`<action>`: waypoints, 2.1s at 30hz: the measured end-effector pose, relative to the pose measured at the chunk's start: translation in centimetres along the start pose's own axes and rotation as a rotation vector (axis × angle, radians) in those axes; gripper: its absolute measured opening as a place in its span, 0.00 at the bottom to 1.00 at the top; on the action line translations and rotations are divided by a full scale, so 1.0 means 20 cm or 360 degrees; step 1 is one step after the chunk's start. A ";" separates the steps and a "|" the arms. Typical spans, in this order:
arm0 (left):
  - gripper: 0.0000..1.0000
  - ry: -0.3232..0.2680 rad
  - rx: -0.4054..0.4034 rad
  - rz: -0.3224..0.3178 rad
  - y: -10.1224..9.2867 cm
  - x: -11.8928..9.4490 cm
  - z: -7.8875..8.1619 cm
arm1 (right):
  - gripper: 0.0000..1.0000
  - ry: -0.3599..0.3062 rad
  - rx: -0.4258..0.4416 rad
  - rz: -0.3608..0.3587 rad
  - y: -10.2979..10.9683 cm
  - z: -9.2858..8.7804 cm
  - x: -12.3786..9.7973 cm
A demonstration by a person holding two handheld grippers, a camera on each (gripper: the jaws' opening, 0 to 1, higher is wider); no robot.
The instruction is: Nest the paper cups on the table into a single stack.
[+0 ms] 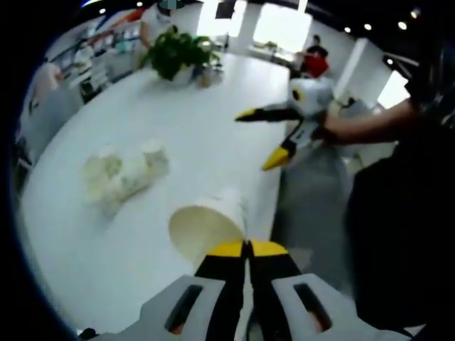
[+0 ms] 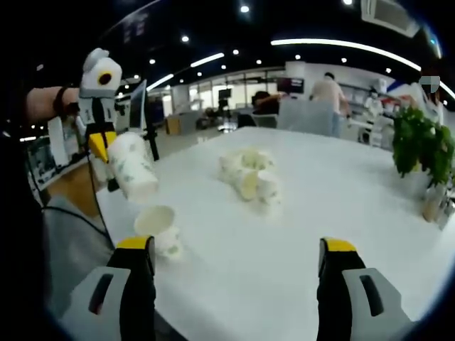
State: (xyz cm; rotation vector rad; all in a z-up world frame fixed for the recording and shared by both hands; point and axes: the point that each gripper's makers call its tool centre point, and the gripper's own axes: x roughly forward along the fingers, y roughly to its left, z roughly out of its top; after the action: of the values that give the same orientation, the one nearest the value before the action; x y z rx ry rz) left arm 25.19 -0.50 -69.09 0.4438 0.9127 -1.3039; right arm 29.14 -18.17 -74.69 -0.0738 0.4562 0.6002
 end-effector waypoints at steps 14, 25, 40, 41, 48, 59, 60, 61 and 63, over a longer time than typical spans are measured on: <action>0.00 0.0174 0.0164 -0.0013 0.02 0.09 -0.05 | 0.94 -0.0017 0.0011 0.0004 0.00 0.01 0.00; 0.00 0.0268 0.0287 0.0005 0.03 0.14 -0.06 | 0.94 -0.0013 0.0020 0.0013 0.01 0.00 0.00; 0.00 0.0326 0.0361 -0.0025 0.03 0.19 -0.05 | 0.93 -0.0011 0.0025 0.0027 0.01 0.00 0.00; 0.00 0.0336 0.0370 -0.0027 0.02 0.20 -0.05 | 0.93 -0.0012 0.0025 0.0027 0.01 0.00 0.00; 0.00 0.0355 0.0398 -0.0022 0.03 0.21 -0.05 | 0.93 -0.0013 0.0031 0.0024 0.01 0.00 -0.01; 0.00 0.0428 0.0486 -0.0027 0.02 0.25 -0.07 | 0.93 -0.0011 0.0035 0.0029 0.01 -0.01 -0.02; 0.00 0.0429 0.0490 -0.0025 0.02 0.25 -0.07 | 0.93 -0.0014 0.0038 0.0030 0.01 -0.01 -0.02; 0.00 0.0432 0.0504 -0.0024 0.02 0.26 -0.07 | 0.93 -0.0014 0.0037 0.0030 0.01 -0.01 -0.02; 0.00 0.0442 0.0533 -0.0020 0.02 0.27 -0.07 | 0.93 -0.0010 0.0034 0.0032 0.01 -0.01 -0.02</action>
State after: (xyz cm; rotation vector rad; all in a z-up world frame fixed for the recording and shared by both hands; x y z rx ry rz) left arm 25.05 -2.71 -74.17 0.8985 0.9272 -1.4349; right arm 28.67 -18.19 -74.77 -0.0469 0.4575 0.6148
